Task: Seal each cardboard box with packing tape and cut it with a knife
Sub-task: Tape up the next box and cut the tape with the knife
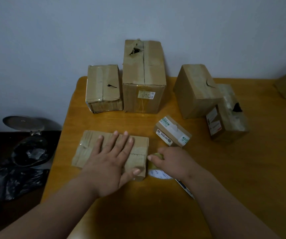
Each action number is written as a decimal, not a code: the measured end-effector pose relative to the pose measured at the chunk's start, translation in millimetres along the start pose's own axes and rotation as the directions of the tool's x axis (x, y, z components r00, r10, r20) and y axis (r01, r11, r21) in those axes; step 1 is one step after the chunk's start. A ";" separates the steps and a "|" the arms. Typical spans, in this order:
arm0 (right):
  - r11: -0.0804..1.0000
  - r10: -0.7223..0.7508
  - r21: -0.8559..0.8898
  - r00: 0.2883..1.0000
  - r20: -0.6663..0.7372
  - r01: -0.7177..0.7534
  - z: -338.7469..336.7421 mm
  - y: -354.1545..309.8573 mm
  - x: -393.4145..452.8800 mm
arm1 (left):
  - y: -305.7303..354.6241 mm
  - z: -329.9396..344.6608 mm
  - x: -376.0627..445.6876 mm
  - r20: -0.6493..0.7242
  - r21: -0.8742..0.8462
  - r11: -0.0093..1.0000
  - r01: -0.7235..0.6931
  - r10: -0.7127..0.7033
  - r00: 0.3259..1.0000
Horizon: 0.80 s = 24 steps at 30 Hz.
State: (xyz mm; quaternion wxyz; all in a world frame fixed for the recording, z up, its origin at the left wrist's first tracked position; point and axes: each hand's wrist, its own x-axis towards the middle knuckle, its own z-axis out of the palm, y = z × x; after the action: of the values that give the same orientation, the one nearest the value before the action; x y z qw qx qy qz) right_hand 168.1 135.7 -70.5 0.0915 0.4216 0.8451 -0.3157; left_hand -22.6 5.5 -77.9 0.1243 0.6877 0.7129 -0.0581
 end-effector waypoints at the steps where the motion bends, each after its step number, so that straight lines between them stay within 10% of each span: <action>1: 1.000 -0.006 0.009 1.000 0.004 0.006 0.7 0.0 -0.1 | -1.3 -2.0 1.5 0.051 0.018 1.000 -0.002 0.001 0.999; 18: 0.993 -0.002 0.121 1.000 0.021 -0.001 4.0 5.8 -3.7 | 33.9 -29.2 43.0 0.187 0.108 0.990 -0.087 0.066 0.980; 24: 0.809 -0.006 0.586 0.997 0.077 -0.040 -18.9 15.9 -23.6 | 27.4 -50.2 44.1 0.145 0.030 0.992 -0.119 0.114 0.983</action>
State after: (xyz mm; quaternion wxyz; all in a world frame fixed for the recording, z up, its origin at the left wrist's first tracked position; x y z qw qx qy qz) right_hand 197.2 138.9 -53.0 -0.0085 0.4247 0.6986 -0.5758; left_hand -1.3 62.2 -38.6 0.1650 0.7246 0.6594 -0.1136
